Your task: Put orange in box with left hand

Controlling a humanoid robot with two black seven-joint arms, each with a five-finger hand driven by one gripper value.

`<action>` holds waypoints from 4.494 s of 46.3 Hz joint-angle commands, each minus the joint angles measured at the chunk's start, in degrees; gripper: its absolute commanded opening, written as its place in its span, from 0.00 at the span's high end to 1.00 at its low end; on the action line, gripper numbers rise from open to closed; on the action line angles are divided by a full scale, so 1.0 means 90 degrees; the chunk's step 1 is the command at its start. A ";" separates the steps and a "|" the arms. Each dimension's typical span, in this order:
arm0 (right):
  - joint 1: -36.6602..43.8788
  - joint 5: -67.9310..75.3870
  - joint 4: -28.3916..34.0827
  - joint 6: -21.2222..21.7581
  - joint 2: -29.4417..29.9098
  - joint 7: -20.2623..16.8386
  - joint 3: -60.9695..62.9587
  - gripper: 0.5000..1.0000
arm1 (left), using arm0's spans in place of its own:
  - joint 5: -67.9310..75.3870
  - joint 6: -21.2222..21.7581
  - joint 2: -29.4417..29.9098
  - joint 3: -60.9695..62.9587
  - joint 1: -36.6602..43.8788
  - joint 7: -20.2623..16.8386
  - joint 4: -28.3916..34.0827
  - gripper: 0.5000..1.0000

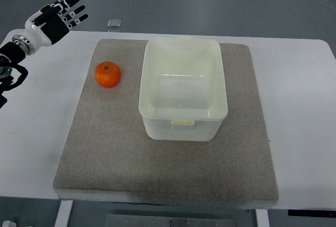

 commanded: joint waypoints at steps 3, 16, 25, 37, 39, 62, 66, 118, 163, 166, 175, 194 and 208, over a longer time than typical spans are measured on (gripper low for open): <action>0.0000 0.0000 0.0000 0.0000 0.0000 0.0000 0.0000 0.14 | 0.1121 -0.0281 0.0033 0.0113 -0.0027 -0.0190 -0.0001 0.01; 0.0000 0.0000 0.0000 0.0000 0.0000 0.0000 0.0000 0.14 | 0.3963 -0.0281 0.0208 0.0132 -0.0144 -0.1431 -0.0011 0.01; 0.0000 0.0000 0.0000 0.0000 0.0000 0.0000 0.0000 0.14 | 0.6004 -0.0281 0.0676 0.0132 -0.0252 -0.1850 -0.0703 0.01; 0.0000 0.0000 0.0000 0.0000 0.0000 0.0000 0.0000 0.14 | 0.8095 -0.0269 0.0853 0.0268 -0.0514 -0.2300 -0.1124 0.02; 0.0000 0.0000 0.0000 0.0000 0.0000 0.0000 0.0000 0.14 | 0.8329 -0.0269 0.0863 0.0482 -0.0642 -0.2378 -0.1153 0.02; 0.0000 0.0000 0.0000 0.0000 0.0000 0.0000 0.0000 0.14 | 1.0127 0.1264 0.1038 0.1626 -0.0750 -0.2759 -0.2276 0.02; 0.0000 0.0000 0.0000 0.0000 0.0000 0.0000 0.0000 0.14 | 1.0234 0.1274 0.1019 0.1753 -0.0750 -0.2759 -0.2267 0.02; 0.0000 0.0000 0.0000 0.0000 0.0000 0.0000 0.0000 0.14 | 1.2256 0.1840 0.0560 0.1870 -0.0779 -0.2720 -0.2208 1.00; 0.0000 0.0000 0.0000 0.0000 0.0000 0.0000 0.0000 0.14 | 1.1640 0.0951 0.0072 0.1714 -0.2488 -0.2671 -0.4288 1.00; 0.0000 0.0000 0.0000 0.0000 0.0000 0.0000 0.0000 0.14 | 1.1981 0.0951 -0.0065 0.1724 -0.2449 -0.2671 -0.4259 1.00; 0.0000 0.0000 0.0000 0.0000 0.0000 0.0000 0.0000 0.14 | 1.2530 0.1029 -0.0407 0.1734 -0.2234 -0.2661 -0.4151 1.00; 0.0000 0.0000 0.0000 0.0000 0.0000 0.0000 0.0000 0.14 | 1.2413 0.1059 -0.0505 0.1704 -0.2039 -0.2661 -0.4083 0.24; 0.0000 0.0000 0.0000 0.0000 0.0000 0.0000 0.0000 0.14 | 1.1749 0.1039 -0.0339 0.1538 -0.2048 -0.2661 -0.4064 0.02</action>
